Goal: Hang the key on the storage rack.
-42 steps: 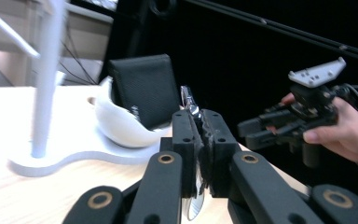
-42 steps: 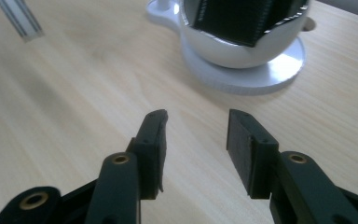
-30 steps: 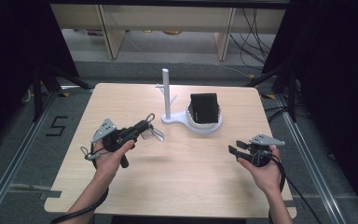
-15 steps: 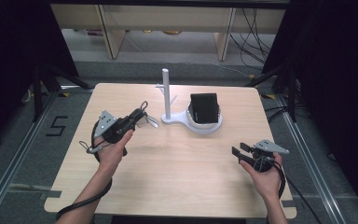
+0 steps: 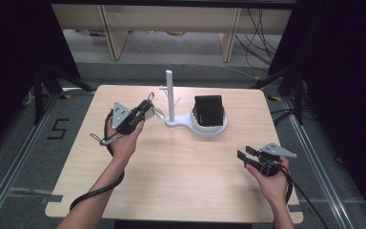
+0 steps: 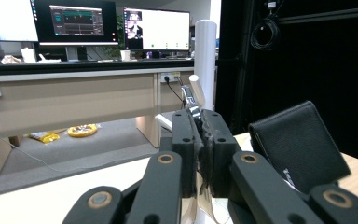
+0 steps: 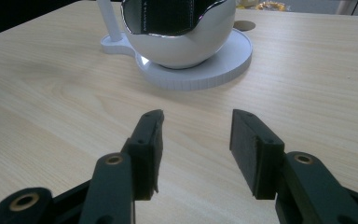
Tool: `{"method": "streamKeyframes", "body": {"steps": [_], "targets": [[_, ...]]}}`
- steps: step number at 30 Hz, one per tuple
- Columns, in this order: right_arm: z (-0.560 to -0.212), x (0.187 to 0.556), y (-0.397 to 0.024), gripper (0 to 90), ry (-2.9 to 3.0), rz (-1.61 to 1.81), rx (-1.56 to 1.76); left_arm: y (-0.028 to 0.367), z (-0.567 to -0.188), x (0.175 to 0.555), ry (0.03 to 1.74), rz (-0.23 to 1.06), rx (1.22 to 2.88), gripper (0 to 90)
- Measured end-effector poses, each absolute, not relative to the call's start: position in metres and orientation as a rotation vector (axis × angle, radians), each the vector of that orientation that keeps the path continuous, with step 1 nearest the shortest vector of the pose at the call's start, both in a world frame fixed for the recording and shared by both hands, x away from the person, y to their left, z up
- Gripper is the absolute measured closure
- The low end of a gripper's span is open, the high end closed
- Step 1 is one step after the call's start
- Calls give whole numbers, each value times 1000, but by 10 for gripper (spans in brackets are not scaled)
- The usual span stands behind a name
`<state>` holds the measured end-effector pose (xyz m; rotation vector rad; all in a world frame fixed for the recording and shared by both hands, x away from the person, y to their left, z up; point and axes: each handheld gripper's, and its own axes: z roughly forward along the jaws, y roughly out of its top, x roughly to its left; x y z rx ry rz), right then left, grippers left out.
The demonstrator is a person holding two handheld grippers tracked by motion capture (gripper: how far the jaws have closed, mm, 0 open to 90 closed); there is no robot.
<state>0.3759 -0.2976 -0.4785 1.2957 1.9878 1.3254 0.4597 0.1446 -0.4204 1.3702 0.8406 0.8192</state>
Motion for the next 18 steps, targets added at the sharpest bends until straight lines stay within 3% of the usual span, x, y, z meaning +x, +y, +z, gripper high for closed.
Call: {"method": "streamKeyframes", "body": {"steps": [18], "targets": [[-480, 376, -297, 547, 1999, 1351, 1335, 132, -420, 475, 867, 878, 1383, 845]]}}
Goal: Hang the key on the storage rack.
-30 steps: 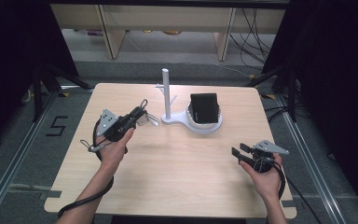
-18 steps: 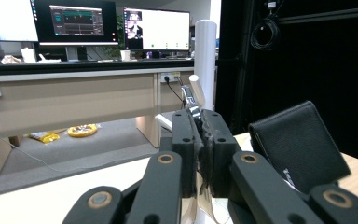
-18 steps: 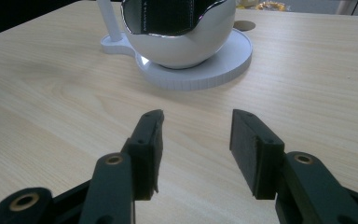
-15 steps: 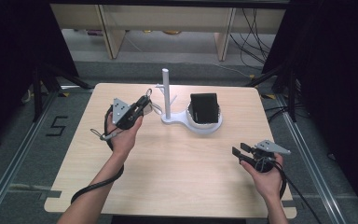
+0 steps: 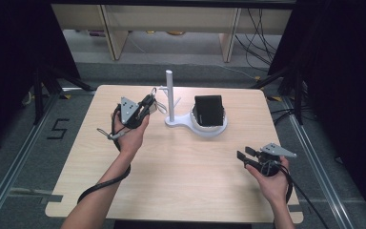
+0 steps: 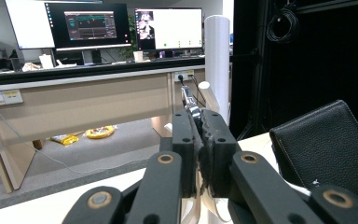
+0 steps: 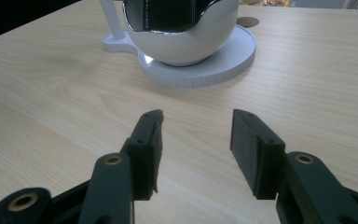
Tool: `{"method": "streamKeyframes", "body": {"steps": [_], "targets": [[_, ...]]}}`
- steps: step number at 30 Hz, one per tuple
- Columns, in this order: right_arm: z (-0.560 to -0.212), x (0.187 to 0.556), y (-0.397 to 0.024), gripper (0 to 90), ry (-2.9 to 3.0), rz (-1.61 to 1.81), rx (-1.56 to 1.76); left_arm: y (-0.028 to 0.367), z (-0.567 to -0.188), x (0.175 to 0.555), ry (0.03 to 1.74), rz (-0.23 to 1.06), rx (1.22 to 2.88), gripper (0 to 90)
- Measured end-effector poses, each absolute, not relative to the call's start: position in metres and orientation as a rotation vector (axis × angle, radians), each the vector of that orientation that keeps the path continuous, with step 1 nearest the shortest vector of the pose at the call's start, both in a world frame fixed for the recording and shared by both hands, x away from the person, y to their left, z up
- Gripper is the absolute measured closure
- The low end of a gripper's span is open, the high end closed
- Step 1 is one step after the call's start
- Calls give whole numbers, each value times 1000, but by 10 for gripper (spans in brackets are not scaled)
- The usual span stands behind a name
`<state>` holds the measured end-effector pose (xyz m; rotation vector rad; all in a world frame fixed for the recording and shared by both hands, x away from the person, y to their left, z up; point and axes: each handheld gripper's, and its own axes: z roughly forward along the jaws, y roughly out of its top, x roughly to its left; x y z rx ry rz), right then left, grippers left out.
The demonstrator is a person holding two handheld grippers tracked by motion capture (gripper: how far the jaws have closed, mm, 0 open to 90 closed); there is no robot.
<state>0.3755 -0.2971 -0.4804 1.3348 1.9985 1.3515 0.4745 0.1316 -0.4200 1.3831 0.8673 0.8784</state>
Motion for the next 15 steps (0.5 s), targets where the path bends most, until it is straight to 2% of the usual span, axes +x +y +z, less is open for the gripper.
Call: {"method": "streamKeyframes", "body": {"steps": [15], "targets": [[-483, 379, -297, 547, 2014, 1343, 1295, 122, -415, 475, 827, 922, 1390, 845]]}}
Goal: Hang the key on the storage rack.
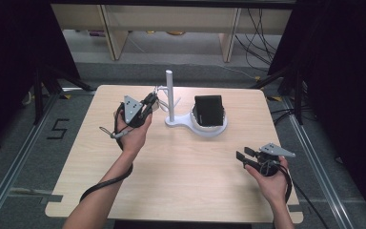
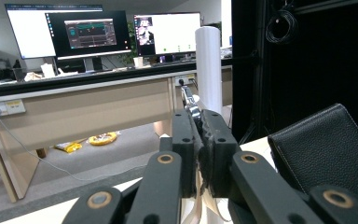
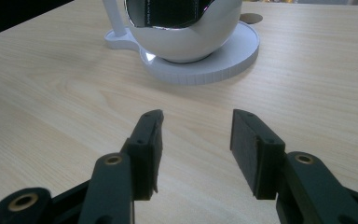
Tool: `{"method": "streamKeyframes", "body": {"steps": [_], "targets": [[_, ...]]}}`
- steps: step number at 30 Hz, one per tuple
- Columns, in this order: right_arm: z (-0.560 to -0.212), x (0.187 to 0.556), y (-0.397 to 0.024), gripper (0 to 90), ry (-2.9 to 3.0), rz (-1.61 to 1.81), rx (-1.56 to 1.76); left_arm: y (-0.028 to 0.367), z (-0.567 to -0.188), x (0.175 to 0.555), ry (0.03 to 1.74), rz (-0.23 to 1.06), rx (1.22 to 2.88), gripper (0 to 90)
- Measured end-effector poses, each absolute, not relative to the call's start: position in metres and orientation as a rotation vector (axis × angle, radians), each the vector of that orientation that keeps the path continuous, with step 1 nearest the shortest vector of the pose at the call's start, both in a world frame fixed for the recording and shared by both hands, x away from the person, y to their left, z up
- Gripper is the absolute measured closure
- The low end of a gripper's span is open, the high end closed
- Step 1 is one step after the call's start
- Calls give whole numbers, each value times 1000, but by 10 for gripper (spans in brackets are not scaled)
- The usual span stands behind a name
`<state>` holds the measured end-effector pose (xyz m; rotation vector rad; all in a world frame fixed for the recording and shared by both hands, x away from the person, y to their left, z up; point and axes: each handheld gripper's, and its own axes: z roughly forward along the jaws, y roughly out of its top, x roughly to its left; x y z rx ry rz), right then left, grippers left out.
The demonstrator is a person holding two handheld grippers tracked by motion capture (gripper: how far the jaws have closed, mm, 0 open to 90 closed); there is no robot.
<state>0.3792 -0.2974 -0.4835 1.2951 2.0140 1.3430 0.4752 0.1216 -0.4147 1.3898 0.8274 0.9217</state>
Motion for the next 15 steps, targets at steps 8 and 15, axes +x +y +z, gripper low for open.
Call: {"method": "streamKeyframes", "body": {"steps": [8, 15], "targets": [[-484, 380, -299, 547, 2013, 1341, 1298, 117, -415, 475, 805, 978, 1419, 844], [-485, 378, -298, 548, 2016, 1327, 1349, 112, -414, 474, 773, 1018, 1446, 842]]}}
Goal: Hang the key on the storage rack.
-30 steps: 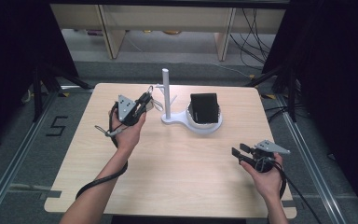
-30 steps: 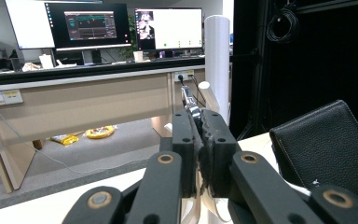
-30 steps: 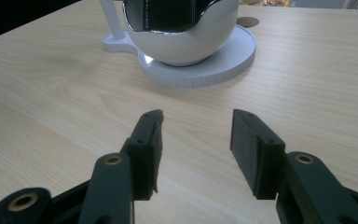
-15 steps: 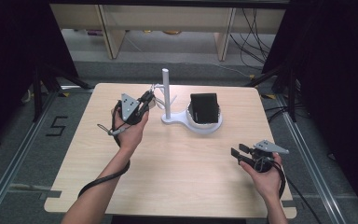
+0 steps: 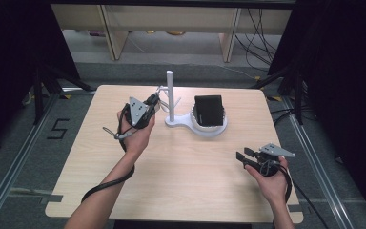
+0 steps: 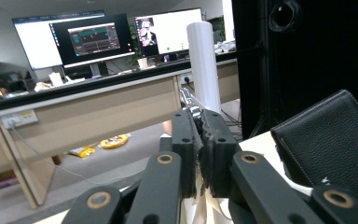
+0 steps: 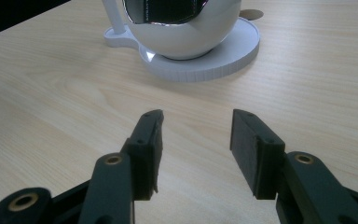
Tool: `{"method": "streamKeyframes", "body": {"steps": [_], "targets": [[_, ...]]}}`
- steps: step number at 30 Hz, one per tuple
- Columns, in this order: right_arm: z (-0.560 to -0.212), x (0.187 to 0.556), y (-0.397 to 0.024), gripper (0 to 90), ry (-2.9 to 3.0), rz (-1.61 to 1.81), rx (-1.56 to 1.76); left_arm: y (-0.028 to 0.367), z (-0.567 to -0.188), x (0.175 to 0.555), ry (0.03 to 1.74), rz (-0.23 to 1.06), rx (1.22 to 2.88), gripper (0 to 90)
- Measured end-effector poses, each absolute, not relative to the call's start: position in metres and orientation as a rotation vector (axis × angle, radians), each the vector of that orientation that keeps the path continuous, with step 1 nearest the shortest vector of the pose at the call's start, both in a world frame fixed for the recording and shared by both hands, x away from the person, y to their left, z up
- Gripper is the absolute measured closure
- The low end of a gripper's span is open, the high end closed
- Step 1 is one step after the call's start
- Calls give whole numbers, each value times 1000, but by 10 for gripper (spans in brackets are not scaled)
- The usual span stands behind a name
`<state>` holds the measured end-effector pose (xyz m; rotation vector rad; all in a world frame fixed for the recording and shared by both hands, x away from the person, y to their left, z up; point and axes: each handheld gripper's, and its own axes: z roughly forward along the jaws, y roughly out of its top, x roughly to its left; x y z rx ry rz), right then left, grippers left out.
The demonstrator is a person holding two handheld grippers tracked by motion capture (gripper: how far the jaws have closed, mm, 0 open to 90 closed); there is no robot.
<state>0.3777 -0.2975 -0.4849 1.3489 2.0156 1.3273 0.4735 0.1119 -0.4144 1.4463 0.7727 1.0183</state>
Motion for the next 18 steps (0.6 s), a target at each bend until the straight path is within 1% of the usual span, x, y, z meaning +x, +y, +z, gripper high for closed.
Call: {"method": "streamKeyframes", "body": {"steps": [2, 3, 7, 9, 18], "targets": [[-485, 380, -299, 548, 2015, 1318, 1298, 110, -414, 474, 769, 1024, 1447, 841], [-485, 377, -297, 548, 2015, 1332, 1357, 110, -414, 474, 771, 1025, 1449, 840], [-485, 377, -297, 548, 2016, 1333, 1362, 109, -413, 474, 767, 1025, 1449, 837], [-486, 380, -299, 548, 2019, 1332, 1301, 108, -413, 474, 765, 1024, 1457, 835], [-487, 380, -300, 547, 2029, 1321, 1294, 106, -414, 476, 775, 999, 1481, 825]]}}
